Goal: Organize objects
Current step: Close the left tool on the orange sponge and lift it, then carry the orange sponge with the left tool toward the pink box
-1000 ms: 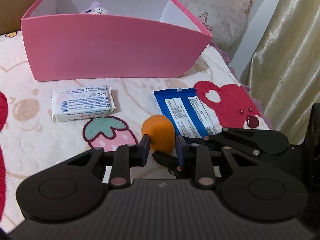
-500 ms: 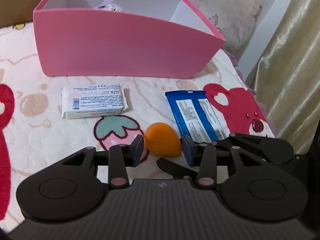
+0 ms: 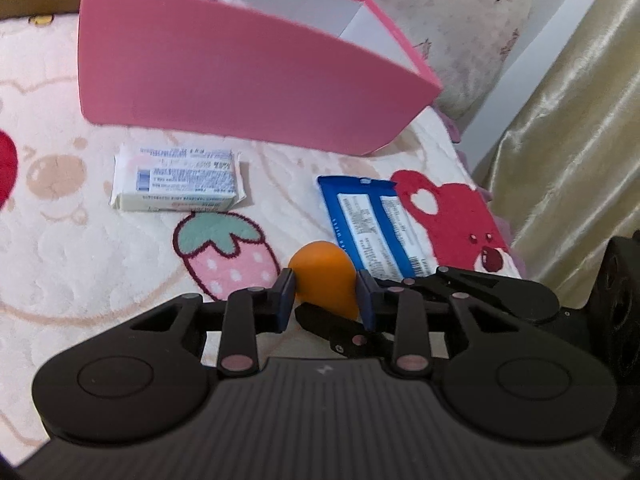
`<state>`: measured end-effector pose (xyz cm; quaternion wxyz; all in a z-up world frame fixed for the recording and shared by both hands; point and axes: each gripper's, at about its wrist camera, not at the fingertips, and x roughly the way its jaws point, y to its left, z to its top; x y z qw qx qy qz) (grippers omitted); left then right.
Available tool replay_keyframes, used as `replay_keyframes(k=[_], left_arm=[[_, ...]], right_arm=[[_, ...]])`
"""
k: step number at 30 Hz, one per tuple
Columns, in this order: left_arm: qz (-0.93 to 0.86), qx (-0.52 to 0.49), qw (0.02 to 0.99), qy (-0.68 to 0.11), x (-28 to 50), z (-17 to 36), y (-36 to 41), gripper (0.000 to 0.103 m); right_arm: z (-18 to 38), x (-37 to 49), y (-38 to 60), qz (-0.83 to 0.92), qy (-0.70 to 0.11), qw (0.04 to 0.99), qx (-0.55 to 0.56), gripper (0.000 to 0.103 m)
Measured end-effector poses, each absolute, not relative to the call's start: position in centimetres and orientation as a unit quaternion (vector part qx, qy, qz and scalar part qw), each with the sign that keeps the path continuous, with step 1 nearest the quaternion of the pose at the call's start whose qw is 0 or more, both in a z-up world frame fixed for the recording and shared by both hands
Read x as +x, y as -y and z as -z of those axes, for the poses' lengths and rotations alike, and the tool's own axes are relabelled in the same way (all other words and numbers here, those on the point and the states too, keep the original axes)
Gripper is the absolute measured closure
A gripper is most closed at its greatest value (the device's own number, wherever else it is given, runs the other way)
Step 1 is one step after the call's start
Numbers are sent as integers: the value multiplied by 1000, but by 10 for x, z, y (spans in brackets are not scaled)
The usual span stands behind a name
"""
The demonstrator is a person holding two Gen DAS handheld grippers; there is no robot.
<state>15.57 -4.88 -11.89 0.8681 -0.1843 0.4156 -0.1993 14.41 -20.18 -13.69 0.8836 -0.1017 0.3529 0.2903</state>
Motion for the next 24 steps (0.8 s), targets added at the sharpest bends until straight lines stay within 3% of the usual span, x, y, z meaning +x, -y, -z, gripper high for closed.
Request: replay_keyframes(k=[24], left_arm=[[251,-114,847,-455,110,20,48,72]], right_arm=[[44,96,204,-296,-397,866,-69,66]])
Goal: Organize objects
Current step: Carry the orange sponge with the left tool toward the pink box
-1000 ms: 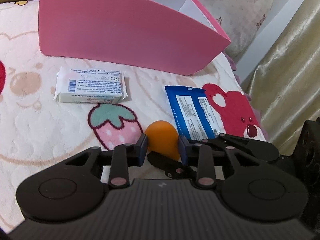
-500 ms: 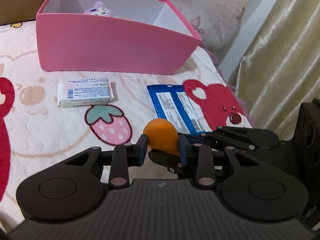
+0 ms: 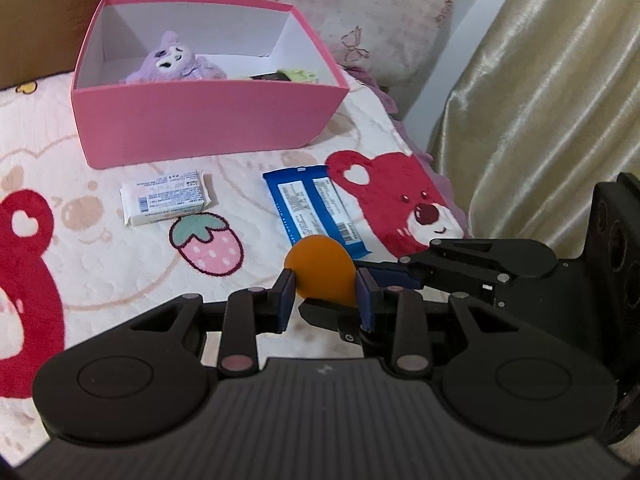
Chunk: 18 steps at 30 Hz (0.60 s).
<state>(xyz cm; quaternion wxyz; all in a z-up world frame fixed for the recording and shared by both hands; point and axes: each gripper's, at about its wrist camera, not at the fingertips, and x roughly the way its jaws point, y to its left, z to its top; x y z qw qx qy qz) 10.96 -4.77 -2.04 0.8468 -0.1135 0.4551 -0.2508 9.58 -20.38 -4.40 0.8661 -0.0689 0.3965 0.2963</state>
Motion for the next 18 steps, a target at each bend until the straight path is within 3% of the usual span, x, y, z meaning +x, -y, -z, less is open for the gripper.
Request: replay_keyframes(k=[18], left_arm=[[268,-97,849,-445,119,-52,37,72]], right_arm=[[-27,104,196,-296,-399,866,-63,66]])
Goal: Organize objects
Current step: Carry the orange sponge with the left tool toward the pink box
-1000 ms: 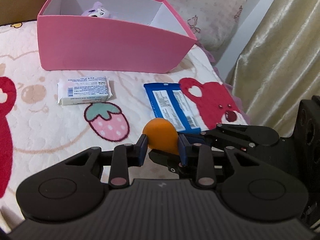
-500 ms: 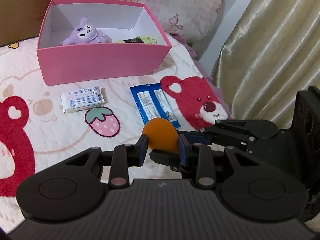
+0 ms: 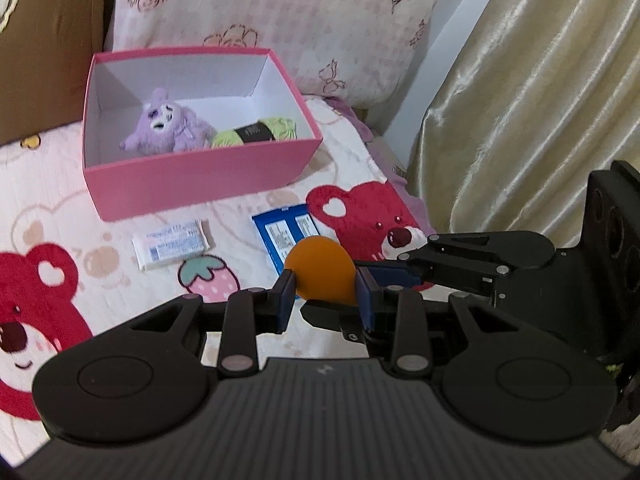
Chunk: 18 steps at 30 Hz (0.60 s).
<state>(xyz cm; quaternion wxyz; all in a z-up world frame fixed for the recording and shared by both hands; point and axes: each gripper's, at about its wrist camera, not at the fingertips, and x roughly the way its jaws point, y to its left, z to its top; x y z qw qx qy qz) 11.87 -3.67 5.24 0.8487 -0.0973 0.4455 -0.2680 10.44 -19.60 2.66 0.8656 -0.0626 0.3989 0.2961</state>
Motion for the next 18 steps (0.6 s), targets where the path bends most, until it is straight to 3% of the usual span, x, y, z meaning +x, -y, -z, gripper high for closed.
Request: replay_keyframes(k=[18], left_arm=[[256,-78,878,-398,173,-94,41,72]], right_arm=[[-63,166,189,-287,-367,882,-77,66]])
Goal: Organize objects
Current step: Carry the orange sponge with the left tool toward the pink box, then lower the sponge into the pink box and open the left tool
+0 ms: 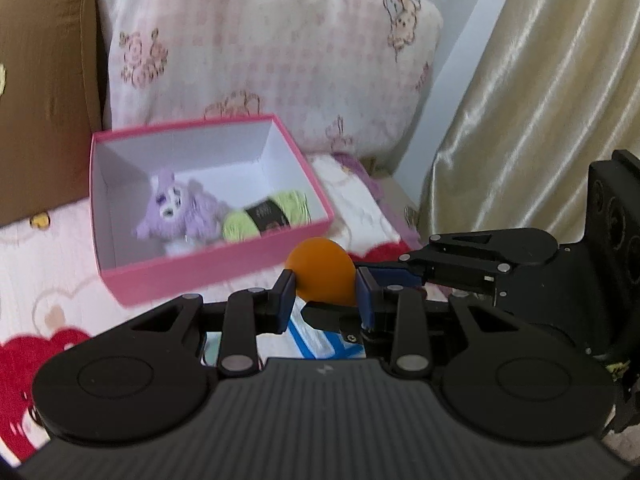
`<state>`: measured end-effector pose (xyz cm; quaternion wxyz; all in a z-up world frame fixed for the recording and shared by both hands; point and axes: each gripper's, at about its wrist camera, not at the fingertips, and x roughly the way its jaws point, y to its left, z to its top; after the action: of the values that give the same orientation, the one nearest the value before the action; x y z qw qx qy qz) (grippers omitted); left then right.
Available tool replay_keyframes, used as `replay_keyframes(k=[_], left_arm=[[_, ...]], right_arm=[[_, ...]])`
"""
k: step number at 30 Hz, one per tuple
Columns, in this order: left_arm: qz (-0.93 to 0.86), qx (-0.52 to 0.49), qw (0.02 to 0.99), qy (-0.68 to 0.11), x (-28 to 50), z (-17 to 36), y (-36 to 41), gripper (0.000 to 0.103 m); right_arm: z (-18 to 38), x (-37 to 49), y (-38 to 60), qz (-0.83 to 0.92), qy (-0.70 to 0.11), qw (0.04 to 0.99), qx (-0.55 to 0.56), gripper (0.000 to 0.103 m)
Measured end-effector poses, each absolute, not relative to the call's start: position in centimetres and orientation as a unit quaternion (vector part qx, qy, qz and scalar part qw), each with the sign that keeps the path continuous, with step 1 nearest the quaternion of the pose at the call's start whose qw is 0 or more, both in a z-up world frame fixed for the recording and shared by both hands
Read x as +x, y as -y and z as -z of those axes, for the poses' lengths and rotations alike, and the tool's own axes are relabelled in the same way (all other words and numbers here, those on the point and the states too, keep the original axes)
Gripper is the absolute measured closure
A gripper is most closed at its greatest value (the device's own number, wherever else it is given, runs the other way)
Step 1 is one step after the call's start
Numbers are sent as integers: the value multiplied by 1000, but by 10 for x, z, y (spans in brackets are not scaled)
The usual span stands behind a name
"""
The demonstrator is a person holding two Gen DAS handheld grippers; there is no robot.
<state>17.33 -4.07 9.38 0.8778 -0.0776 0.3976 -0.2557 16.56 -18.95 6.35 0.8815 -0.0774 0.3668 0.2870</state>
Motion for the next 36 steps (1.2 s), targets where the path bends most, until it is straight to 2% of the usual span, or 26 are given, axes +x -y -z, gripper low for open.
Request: replay_keyframes(k=[9,23,36], left_arm=[[242,-95,891,-371,241,-91,44,72],[236,-143,874,-400,344,-15,43,73],[207,-166,862,-432,378,28,38,72]], right_arm=[[-64,235,189,-267,-361,890,-83,66],[3,337,185,-242,-406,878,-73,66],[43,372,171,-245,-434,863,-88,64]])
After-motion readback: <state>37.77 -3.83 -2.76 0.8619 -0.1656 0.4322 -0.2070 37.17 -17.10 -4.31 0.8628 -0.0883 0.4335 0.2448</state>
